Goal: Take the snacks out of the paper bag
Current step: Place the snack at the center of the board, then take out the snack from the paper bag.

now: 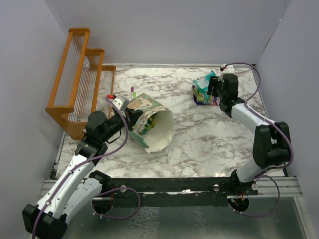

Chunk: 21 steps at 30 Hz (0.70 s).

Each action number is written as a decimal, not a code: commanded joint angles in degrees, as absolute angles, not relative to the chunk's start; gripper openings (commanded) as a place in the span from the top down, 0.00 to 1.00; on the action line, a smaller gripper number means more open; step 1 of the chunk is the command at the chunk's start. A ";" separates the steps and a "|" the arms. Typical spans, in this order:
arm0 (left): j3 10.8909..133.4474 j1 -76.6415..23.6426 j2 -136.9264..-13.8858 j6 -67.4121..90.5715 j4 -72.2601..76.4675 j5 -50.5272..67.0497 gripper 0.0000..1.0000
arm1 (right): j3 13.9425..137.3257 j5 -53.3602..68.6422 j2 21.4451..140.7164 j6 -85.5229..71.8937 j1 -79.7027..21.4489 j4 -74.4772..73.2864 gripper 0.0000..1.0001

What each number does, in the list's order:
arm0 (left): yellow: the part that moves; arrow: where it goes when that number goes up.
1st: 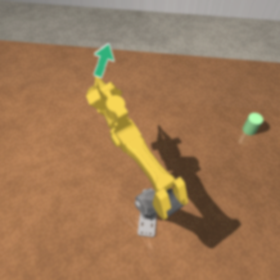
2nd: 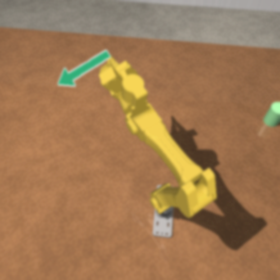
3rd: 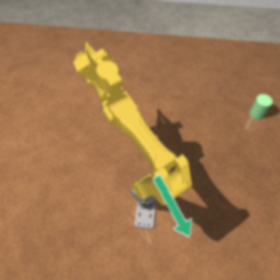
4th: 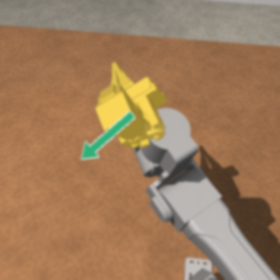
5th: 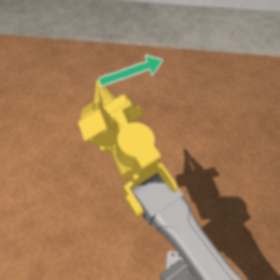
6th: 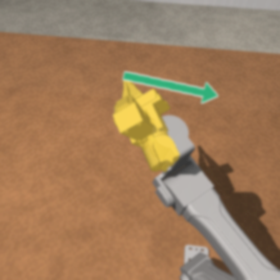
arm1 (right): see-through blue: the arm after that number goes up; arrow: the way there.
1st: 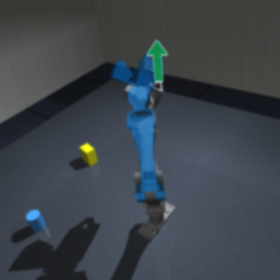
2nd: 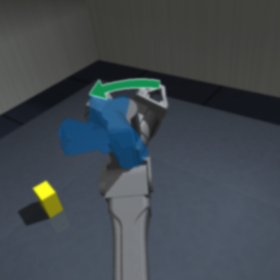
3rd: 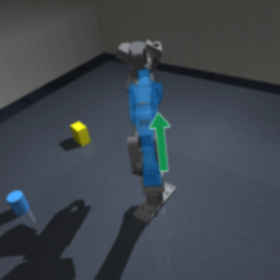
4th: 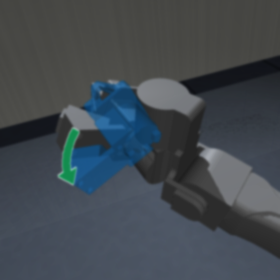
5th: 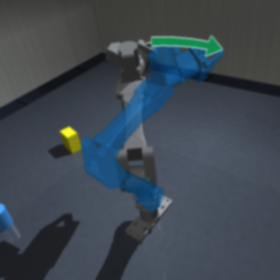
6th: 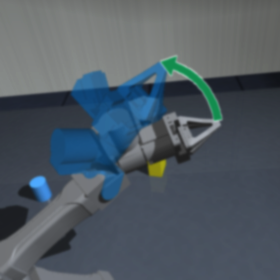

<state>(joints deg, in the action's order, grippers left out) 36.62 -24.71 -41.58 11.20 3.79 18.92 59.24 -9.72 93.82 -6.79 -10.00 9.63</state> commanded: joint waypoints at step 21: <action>35.77 -23.84 -37.34 9.00 7.68 21.43 1.00 | 24.18 28.01 58.74 14.95 -39.02 36.14 0.37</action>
